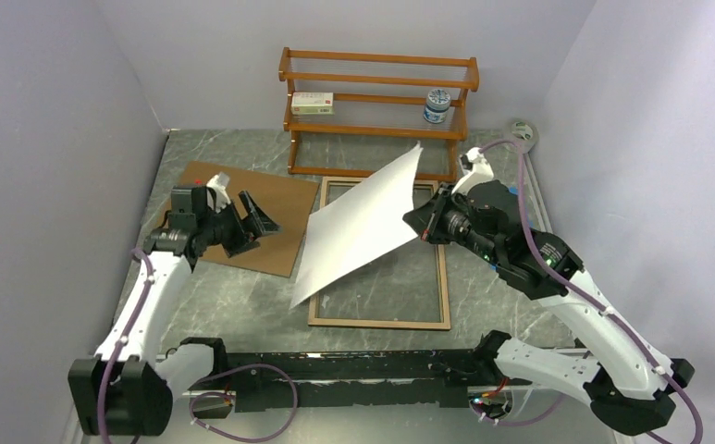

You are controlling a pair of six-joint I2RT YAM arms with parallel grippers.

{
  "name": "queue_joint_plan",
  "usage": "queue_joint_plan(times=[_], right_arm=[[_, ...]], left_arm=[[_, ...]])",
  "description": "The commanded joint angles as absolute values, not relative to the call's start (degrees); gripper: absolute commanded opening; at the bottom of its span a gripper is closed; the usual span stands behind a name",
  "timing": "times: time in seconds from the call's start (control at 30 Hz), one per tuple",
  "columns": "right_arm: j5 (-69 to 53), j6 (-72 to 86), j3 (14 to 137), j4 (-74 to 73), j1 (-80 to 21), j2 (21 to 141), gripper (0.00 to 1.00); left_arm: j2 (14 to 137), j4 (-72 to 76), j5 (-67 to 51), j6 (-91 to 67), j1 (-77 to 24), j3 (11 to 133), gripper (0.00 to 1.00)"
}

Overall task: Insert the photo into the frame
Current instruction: Pick up the photo at the center of the board, then place the photo in the photo frame.

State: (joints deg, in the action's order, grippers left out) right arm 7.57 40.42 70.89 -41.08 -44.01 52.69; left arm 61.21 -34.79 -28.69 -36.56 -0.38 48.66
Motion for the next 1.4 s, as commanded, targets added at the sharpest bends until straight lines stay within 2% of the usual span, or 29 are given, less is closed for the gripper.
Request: queue_joint_plan(times=[0.0, 0.3, 0.4, 0.67, 0.9, 1.07, 1.23, 1.37], right_arm=[[16.17, 47.31, 74.88, -42.37, -43.53, 52.34, 0.0], [19.23, 58.02, 82.96, -45.27, -43.3, 57.01, 0.0], [18.71, 59.59, 85.17, -45.69, -43.31, 58.86, 0.0], [19.77, 61.85, 90.63, -45.19, -43.31, 62.88, 0.0], [20.21, 62.9, 93.17, -42.15, -43.23, 64.41, 0.0], [19.59, 63.06, 93.66, -41.89, -43.16, 64.38, 0.0], [19.53, 63.28, 92.7, -41.63, -43.08, 63.61, 0.0], [20.71, 62.52, 92.86, -41.0, -42.89, 63.22, 0.0]], left_arm=[[54.99, -25.52, -33.4, -30.27, -5.88, 49.81, 0.86], [55.69, -9.7, -31.41, -15.3, -20.37, 55.84, 0.82], [57.36, -6.66, -29.11, -8.62, -26.56, 58.14, 0.84], [63.02, -1.75, -14.67, 4.27, -43.3, 63.06, 0.85], [66.73, 6.17, -4.4, 7.16, -50.88, 61.9, 0.84], [67.0, 9.38, 8.12, 7.35, -52.65, 60.36, 0.72], [66.57, 7.73, 6.23, 8.77, -52.76, 60.06, 0.55], [67.01, -0.79, 7.77, 2.91, -52.69, 62.87, 0.77]])
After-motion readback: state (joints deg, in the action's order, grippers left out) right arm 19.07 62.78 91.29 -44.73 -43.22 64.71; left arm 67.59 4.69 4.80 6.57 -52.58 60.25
